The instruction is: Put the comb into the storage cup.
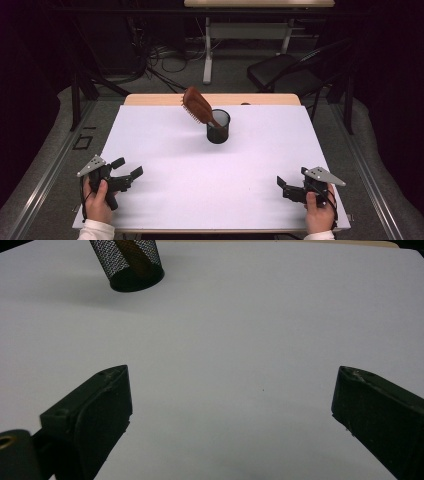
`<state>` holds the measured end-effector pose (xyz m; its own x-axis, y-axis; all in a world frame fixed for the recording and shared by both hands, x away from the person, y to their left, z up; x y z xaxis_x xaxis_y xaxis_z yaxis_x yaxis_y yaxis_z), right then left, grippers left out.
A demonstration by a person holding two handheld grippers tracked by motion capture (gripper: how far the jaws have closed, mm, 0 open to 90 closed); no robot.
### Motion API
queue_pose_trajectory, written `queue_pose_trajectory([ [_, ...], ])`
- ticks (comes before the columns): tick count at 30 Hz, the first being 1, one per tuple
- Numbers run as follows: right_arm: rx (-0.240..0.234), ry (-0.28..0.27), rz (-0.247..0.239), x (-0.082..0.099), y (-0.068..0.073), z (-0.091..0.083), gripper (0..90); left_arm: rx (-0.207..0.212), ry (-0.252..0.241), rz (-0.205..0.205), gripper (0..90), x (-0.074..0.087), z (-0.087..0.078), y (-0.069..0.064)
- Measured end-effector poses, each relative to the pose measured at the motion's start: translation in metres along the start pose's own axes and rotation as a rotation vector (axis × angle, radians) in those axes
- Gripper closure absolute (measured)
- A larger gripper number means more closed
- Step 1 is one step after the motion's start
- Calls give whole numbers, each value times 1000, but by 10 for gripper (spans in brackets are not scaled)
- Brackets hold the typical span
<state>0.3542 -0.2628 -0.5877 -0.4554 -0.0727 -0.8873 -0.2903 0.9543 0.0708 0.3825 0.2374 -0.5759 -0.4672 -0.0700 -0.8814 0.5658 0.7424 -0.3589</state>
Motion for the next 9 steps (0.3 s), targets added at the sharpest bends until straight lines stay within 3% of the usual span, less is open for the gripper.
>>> queue_pose_trajectory([
  [9, 0, 4, 7, 1, -1, 0, 26, 1, 1, 0, 4, 0, 0, 0],
])
Point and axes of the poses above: each handheld gripper's, and its own axes: z roughly forward along the jaws, x roughly out of its underside, y roughly to its left, the point moved 10 cm from there along z, roughly forward along the jaws, and after that the axes turned 3 degrees about x, right-handed, at the moved point
